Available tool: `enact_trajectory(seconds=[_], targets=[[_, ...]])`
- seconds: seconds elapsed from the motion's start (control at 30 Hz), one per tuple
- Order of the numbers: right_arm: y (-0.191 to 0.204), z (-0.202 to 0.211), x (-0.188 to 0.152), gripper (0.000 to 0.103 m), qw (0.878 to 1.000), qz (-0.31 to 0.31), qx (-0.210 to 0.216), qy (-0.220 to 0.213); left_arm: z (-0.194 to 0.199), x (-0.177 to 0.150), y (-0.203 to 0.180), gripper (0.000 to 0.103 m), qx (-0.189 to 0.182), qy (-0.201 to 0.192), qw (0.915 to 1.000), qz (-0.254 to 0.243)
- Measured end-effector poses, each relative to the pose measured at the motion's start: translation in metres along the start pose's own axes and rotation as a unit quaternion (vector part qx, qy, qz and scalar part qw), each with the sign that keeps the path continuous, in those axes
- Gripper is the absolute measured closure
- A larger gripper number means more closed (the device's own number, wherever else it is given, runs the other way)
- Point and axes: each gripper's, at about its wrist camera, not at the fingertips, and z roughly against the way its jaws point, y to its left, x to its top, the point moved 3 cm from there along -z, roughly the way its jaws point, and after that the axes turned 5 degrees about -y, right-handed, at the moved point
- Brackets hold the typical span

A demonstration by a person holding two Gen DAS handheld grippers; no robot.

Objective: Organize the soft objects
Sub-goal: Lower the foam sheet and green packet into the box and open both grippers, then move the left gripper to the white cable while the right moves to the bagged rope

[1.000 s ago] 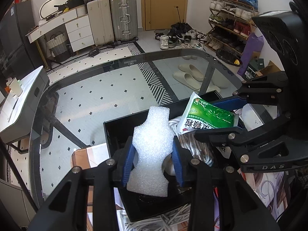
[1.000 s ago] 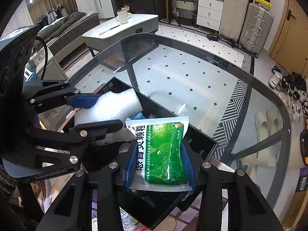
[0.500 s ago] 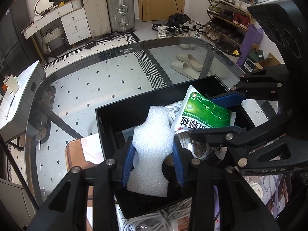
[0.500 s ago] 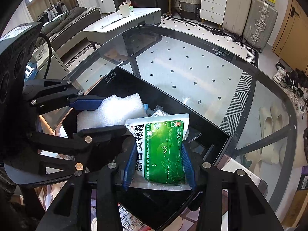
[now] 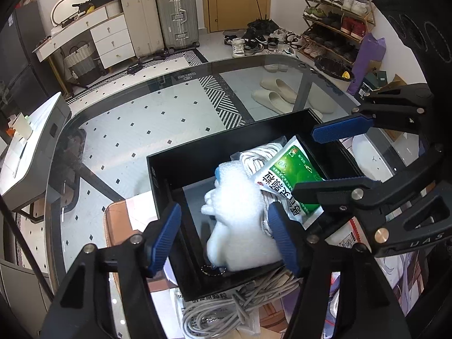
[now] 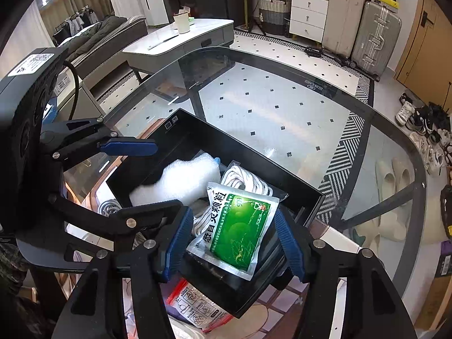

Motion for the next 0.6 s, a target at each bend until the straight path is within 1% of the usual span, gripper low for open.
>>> enact_trajectory(seconds=[0.03,0.07,0.1,0.13,0.17,0.23,0.37,0.47,0.57,0.6], targets=[[0.000,0.002,0.000,0.038,1.000,-0.003,0.000,-0.002,0.002,-0.001,0.000,0.035,-0.002,0.000,1.0000,0.000],[-0.001,0.005,0.000,0.036,1.000,-0.005,0.000,-0.005,0.004,-0.001,0.000,0.029,-0.006,-0.001,1.0000,0.001],[0.000,0.008,-0.001,0.031,1.000,-0.006,-0.002,-0.007,0.006,-0.001,-0.001,0.025,-0.010,-0.004,0.9999,0.001],[0.000,0.010,-0.002,0.027,1.000,-0.006,-0.002,-0.009,0.009,-0.001,-0.001,0.025,-0.008,-0.006,1.0000,0.000],[0.001,0.013,-0.003,0.025,1.000,-0.008,-0.001,-0.011,0.011,-0.001,-0.002,0.023,-0.004,-0.009,0.9999,-0.003],[0.000,0.019,-0.005,0.017,1.000,-0.013,-0.003,-0.016,0.016,-0.001,-0.002,0.018,0.000,-0.014,0.9999,-0.003],[0.002,0.030,-0.010,0.012,1.000,-0.013,-0.011,-0.021,0.026,-0.004,-0.002,0.017,-0.004,-0.018,0.9998,0.003],[0.005,0.039,-0.015,0.009,1.000,-0.012,-0.016,-0.024,0.033,-0.007,-0.001,0.007,-0.005,-0.023,0.9997,0.009],[0.011,0.046,-0.022,0.006,1.000,-0.004,-0.018,-0.026,0.039,-0.011,0.000,0.005,-0.008,-0.024,0.9996,0.015],[0.014,0.048,-0.024,0.004,1.000,-0.001,-0.018,-0.024,0.040,-0.013,0.002,0.005,-0.010,-0.024,0.9995,0.018]])
